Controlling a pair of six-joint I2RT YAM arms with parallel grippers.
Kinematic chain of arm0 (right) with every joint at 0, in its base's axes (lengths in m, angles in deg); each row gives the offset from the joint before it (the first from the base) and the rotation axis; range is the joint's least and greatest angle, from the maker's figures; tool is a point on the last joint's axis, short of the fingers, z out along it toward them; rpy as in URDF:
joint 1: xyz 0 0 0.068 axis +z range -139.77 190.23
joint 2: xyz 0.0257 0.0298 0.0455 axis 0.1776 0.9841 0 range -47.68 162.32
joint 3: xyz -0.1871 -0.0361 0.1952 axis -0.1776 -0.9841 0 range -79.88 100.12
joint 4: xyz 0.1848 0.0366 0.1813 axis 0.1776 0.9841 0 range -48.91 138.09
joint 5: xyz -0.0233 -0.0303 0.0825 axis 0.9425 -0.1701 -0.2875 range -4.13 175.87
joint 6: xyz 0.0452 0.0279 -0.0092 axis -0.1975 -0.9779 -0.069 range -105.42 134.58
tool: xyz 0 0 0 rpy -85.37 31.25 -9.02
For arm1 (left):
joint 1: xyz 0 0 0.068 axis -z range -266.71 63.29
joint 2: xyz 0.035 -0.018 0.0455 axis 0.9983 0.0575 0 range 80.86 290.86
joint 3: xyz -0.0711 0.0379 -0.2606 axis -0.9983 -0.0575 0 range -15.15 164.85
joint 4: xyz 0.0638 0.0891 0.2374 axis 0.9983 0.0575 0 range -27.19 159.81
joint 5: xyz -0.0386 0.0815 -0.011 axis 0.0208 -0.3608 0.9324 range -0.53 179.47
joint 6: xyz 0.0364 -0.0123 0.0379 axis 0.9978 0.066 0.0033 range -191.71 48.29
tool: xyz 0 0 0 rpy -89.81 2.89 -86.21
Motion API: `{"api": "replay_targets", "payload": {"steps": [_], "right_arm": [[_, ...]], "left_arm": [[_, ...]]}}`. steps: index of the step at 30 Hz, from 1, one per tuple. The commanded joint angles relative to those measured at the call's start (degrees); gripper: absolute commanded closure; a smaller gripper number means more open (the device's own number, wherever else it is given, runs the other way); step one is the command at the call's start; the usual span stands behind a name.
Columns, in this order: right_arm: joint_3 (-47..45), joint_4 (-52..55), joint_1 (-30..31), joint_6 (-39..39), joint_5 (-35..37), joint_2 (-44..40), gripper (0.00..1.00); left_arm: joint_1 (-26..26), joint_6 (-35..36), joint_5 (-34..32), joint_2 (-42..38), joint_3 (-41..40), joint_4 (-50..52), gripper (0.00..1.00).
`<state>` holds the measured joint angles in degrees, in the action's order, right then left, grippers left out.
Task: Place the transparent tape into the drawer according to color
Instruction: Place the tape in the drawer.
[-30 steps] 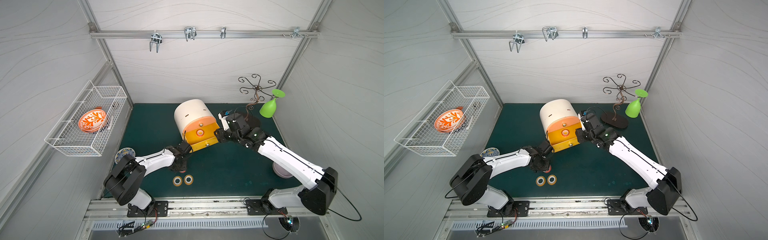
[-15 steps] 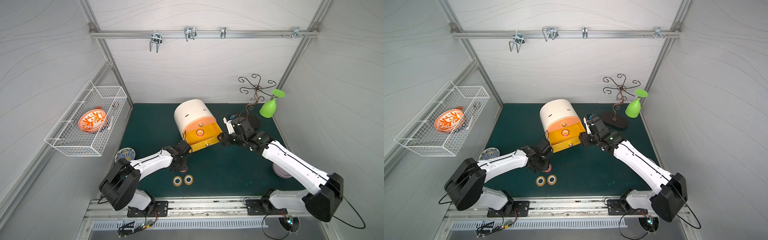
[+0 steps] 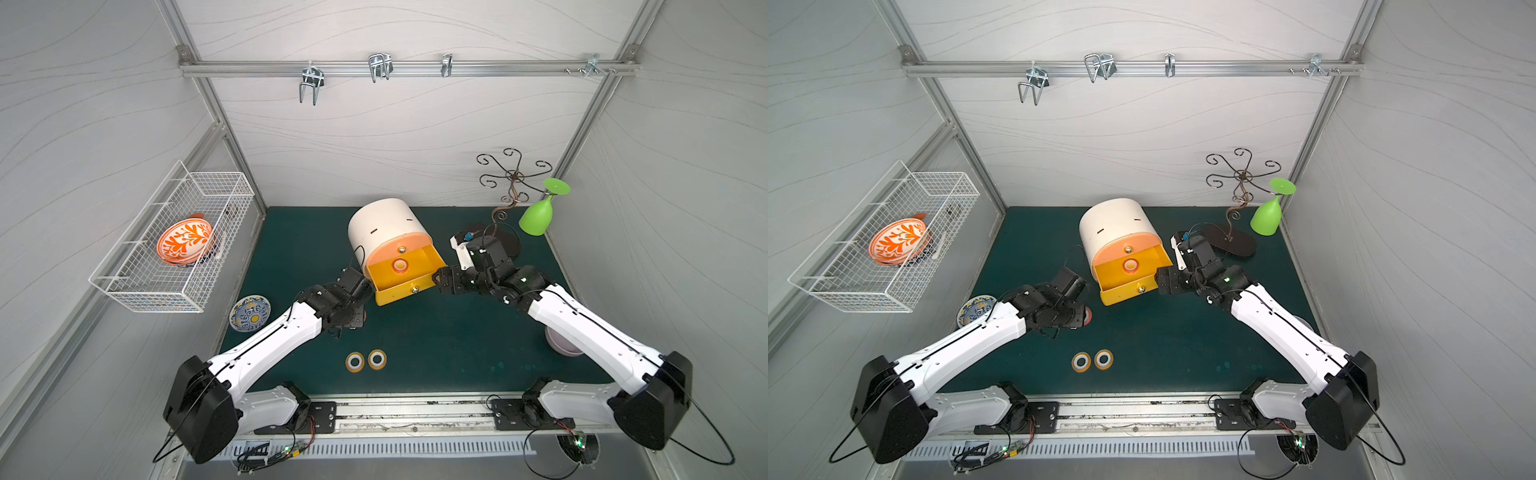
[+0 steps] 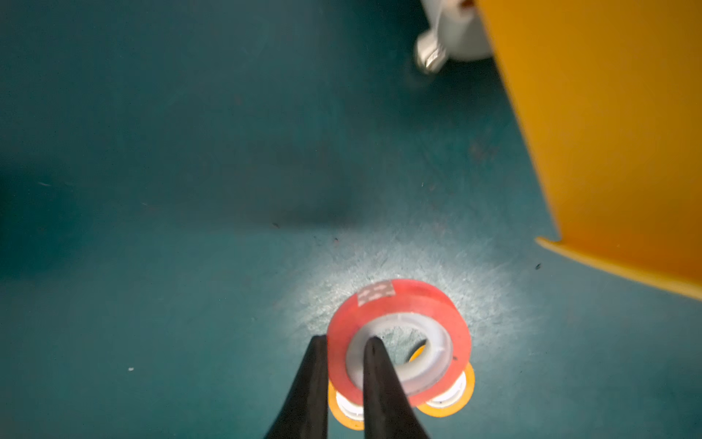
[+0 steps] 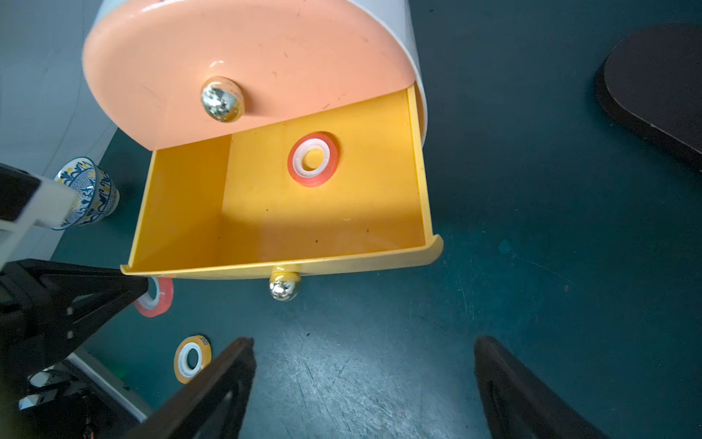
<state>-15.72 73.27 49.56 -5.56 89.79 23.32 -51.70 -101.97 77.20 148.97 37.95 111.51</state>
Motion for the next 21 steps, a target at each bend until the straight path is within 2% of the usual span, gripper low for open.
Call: {"api": "replay_targets", "payload": {"steps": [1,9,21], "right_arm": [[-0.3,0.2,-0.4,-0.7,-0.9,-1.8,0.01],[-0.4,0.2,-0.7,-0.9,-1.3,-2.0,0.01],[-0.6,0.1,-1.7,-0.9,-1.3,-2.6,0.01]], "left_arm": [[-0.6,2.1,-2.8,-3.0,5.0,2.3,1.00],[-0.6,6.4,-0.6,-4.4,15.4,0.2,1.00],[-0.1,9.2,5.0,4.7,21.3,-7.8,1.00]]}}
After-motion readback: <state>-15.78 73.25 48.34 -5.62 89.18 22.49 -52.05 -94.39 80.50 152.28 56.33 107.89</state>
